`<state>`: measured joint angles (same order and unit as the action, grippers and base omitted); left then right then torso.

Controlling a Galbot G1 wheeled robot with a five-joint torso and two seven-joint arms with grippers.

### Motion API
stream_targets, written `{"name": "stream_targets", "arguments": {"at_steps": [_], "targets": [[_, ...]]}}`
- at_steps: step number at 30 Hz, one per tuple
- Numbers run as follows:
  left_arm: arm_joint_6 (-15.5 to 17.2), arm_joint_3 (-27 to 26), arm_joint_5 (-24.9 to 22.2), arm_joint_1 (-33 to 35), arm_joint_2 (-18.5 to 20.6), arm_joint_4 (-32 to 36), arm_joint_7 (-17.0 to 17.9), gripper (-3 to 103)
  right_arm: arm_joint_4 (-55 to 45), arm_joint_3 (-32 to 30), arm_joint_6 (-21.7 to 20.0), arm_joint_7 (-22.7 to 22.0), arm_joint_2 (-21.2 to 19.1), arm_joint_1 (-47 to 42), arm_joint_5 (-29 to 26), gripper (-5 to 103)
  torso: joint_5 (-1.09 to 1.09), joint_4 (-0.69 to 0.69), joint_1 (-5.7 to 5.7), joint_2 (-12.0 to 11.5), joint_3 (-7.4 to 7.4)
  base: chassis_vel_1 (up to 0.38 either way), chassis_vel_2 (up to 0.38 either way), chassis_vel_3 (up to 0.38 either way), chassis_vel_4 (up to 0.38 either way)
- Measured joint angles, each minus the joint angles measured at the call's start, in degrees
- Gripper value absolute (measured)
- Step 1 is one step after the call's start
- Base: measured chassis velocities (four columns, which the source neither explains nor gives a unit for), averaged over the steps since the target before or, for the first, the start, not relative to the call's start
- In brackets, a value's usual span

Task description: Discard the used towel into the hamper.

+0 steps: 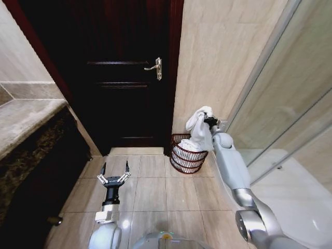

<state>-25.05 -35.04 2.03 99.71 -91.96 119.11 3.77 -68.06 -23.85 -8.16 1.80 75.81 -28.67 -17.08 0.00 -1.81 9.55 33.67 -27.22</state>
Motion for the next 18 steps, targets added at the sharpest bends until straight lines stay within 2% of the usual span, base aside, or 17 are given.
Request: {"name": "stream_targets", "arguments": {"at_steps": [18], "targets": [[-0.6,0.7,1.0,0.3,-0.2,0.1,-0.4,100,0.3,-1.8,1.2,1.1,0.6,-2.2,0.0,13,0.01,0.0,-1.76,-4.5,2.74,0.0,0.0,0.0,0.0]]}}
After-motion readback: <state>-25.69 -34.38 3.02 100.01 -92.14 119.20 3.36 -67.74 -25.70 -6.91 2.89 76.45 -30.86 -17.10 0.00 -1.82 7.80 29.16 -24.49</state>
